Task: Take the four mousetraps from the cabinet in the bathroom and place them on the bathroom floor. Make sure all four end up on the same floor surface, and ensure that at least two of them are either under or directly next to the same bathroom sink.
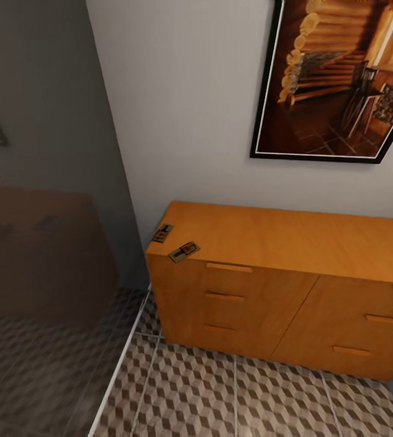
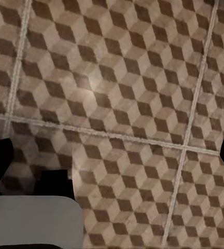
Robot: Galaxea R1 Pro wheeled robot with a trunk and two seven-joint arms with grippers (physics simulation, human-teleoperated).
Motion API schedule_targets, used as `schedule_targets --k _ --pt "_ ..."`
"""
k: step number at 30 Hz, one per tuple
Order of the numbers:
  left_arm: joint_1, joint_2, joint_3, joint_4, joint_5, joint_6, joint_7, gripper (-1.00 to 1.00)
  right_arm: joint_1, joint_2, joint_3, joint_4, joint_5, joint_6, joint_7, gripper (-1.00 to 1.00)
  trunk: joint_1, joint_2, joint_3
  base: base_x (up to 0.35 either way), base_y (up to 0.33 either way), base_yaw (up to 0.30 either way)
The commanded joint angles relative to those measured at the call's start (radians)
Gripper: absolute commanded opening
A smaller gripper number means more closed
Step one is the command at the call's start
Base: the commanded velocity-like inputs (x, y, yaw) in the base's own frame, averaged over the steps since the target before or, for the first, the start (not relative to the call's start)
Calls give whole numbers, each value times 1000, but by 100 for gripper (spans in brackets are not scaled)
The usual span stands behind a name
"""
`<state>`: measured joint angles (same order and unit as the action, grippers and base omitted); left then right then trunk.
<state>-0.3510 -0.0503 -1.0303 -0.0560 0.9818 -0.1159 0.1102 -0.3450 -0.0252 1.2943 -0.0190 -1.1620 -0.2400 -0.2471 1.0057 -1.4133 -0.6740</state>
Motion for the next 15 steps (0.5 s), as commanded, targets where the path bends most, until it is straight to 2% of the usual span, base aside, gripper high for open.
schedule_targets --k 1,5,9,15 --pt "0 -3 -12 -1 5 -2 5 100 0 0 8 -2 -8 -1 -5 100 -1 0 -1 -290 0 0" --pt "0 -13 -45 -4 3 -2 5 100 0 0 8 -2 -11 -1 -5 100 -1 0 -1 -300 0 -5" --pt "0 -15 -87 -24 3 -3 5 100 0 -3 7 -3 -16 -2 -5 100 -1 0 2 -127 0 -123" --pt "0 -14 -95 -32 3 -4 5 100 0 -3 7 -3 -17 -2 -5 100 -1 0 8 -21 0 -225"
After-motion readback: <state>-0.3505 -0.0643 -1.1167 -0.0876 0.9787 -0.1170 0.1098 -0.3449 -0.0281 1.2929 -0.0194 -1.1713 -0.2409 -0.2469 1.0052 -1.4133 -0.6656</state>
